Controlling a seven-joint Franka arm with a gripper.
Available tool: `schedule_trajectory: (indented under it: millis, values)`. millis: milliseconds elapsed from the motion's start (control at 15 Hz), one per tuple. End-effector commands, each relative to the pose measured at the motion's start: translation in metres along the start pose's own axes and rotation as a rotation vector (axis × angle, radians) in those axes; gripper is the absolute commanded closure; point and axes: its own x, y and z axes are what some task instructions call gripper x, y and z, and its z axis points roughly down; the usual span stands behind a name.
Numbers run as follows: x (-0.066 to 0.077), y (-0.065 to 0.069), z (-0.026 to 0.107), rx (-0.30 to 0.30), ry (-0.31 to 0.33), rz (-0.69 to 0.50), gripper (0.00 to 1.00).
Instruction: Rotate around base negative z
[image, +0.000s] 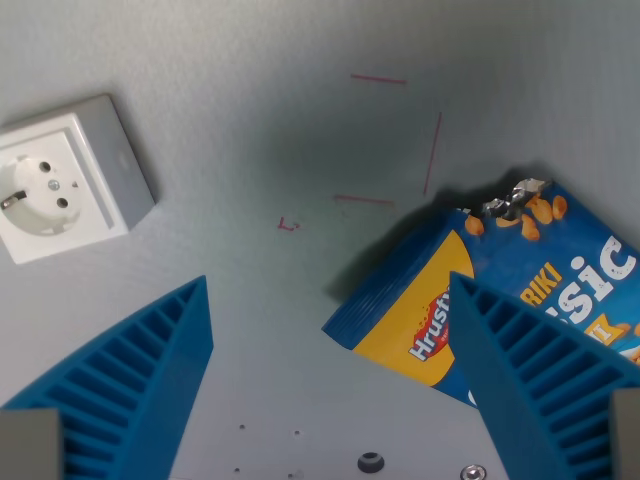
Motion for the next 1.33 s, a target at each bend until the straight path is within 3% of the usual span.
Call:
schedule_trajectory:
  millis: [67,1333]
  values:
    - [0.0001,0.0002,-0.0014,0.000,0.003,0.014,0.00]
    - [0.0001,0.0002,-0.0014,0.004,0.003,0.267,0.00]
